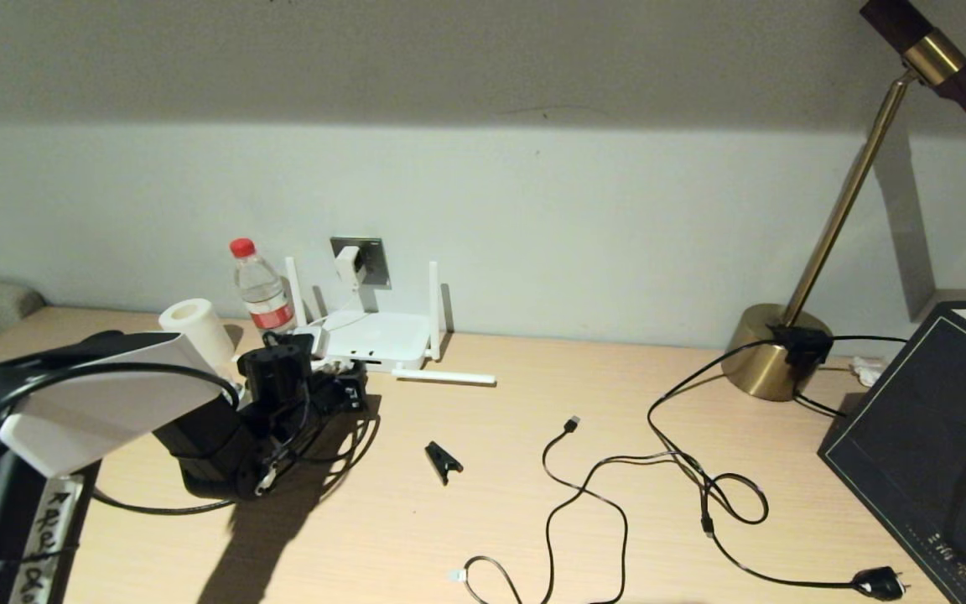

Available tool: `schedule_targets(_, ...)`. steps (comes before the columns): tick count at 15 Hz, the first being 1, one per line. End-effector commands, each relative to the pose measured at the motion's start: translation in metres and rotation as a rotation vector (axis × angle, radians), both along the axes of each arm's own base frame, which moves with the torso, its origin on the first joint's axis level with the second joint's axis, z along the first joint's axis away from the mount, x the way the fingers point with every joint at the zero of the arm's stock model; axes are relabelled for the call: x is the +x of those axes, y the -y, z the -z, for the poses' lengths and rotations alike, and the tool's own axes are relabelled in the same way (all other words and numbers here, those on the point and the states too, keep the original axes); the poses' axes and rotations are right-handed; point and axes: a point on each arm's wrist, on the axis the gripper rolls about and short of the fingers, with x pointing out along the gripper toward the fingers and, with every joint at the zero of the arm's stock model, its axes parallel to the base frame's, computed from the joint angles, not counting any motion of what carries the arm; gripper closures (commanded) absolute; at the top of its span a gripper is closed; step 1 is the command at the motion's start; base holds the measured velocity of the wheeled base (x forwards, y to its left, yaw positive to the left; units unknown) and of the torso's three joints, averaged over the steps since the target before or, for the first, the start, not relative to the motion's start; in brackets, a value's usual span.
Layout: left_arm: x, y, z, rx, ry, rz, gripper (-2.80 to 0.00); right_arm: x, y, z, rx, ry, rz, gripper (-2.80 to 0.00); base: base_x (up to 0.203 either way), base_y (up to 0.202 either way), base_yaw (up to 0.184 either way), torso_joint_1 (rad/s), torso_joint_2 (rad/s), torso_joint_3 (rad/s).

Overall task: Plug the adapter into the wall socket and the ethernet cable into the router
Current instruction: Align cable and router interface, then plug cable into router interface

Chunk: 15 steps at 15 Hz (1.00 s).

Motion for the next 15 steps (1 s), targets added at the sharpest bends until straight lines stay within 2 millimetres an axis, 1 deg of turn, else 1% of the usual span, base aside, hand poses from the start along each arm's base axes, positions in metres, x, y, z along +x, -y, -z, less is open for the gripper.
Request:
schedule_targets(1,0.0005,-0.0003,0.0035,-0.001,-0.005,-0.001,0.0,0.0028,0.0,0.0097,0.0,-0.034,0.0,0.0,0.0,0.0,0.0,0.0,0.0,0.0)
schedule_targets(5,0.0012,-0.0002,0.0035,-0.001,-0.004,-0.001,0.0,0.0028,0.0,0.0097,0.0,-0.034,0.0,0.0,0.0,0.0,0.0,0.0,0.0,0.0)
schedule_targets(9,0.0095,0.0003,0.0016,-0.003,0.011,-0.003,0.0,0.0028,0.0,0.0097,0.0,-0.034,0.0,0.0,0.0,0.0,0.0,0.0,0.0,0.0)
schedule_targets(15,0.0104,0.0004,0.0048,-0.002,0.003,-0.003,0.0,0.0028,0.0,0.0097,0.0,-0.034,0.0,0.0,0.0,0.0,0.0,0.0,0.0,0.0)
